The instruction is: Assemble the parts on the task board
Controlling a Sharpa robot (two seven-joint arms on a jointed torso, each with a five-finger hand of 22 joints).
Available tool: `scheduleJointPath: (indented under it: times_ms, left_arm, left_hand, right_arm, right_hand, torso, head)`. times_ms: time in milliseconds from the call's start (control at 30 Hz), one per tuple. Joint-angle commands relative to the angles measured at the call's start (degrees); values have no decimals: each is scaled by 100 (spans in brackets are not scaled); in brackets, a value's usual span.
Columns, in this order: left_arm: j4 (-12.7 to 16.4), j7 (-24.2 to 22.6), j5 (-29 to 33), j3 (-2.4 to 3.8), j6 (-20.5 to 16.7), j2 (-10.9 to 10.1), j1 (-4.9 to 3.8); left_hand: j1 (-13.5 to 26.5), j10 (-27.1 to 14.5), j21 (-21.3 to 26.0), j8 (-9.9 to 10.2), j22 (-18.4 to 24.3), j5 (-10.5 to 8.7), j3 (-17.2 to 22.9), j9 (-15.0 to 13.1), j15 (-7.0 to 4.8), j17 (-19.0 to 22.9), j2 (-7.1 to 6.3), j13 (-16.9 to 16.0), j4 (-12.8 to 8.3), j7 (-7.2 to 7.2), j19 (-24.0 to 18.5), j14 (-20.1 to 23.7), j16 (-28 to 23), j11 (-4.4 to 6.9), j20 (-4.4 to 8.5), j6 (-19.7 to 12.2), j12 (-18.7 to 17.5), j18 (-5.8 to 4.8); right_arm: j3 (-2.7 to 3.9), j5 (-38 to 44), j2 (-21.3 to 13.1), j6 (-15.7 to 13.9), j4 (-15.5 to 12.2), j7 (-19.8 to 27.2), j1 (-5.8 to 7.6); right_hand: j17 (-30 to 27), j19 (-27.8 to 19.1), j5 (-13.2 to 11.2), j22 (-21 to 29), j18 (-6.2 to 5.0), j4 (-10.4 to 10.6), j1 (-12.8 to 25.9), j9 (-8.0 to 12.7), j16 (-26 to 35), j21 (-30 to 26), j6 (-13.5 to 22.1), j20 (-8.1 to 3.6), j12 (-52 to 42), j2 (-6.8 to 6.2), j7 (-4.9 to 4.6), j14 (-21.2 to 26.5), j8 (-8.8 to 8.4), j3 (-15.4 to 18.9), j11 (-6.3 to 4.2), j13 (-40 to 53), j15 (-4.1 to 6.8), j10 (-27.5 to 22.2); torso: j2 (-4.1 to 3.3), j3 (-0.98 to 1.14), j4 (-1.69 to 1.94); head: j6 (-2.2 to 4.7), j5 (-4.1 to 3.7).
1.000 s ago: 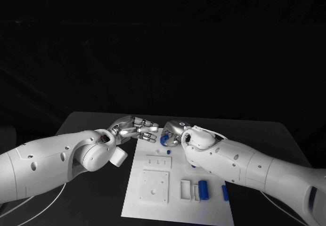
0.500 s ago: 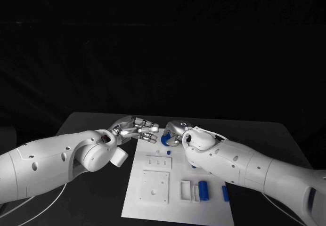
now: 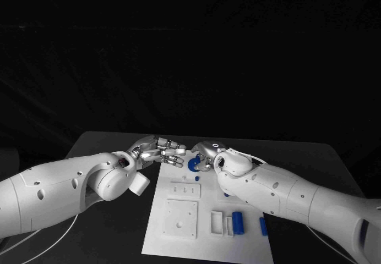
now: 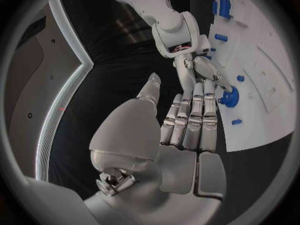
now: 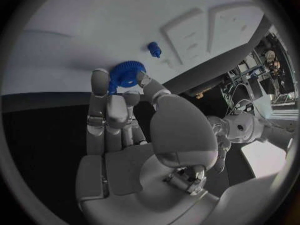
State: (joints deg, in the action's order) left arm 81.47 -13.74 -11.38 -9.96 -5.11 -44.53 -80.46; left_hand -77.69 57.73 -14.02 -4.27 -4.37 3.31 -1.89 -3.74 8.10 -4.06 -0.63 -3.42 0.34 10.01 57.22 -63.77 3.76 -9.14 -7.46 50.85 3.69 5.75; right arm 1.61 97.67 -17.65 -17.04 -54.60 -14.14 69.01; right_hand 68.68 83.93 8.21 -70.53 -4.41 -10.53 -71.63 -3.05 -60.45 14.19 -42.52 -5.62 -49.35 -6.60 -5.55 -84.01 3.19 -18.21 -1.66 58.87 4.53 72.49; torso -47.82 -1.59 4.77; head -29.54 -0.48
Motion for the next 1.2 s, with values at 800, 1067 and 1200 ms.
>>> scheduleJointPath:
  times_ms: [800,1067,1200]
  left_arm:
    - [-146,-73,1,0,90,2,3]
    - [-226,-99,2,-1,74,-52,4]
    - [-296,-107,3,-2,86,-56,19]
  left_hand:
    - [27,-16,39,6,6,-34,-20,-4,-6,-2,31,-8,7,-9,-13,8,8,-1,20,6,-18,-13]
    - [27,5,40,4,6,-34,-22,-4,-7,-2,29,-8,3,-11,-13,8,7,4,20,22,-18,-14]
    - [26,10,40,6,6,-34,-24,-3,-8,-2,29,-7,-2,-13,-13,8,7,8,22,28,-19,-15]
  right_arm:
    - [89,-1598,-539,-897,-203,924,-17]
    - [328,-3347,-1168,-511,-508,1641,135]
    - [416,-4148,-1439,-79,-579,2068,179]
  right_hand:
    - [-334,182,402,284,-14,-98,216,-43,502,-314,-1170,35,350,135,-78,65,27,37,105,-377,-49,-195]
    - [-1766,-219,643,1000,-24,-422,95,-50,2327,-1045,-1424,78,1459,326,-154,469,27,145,166,-1637,-89,-372]
    - [-2819,-957,710,2010,-12,-564,-47,-47,3988,-1047,-1448,257,3129,450,-145,594,20,-281,257,-3321,-258,-295]
  torso:
    - [12,6,-32]
    - [66,46,-136]
    - [109,71,-190]
  head:
    - [-8,27]
    - [26,42]
    - [37,28]
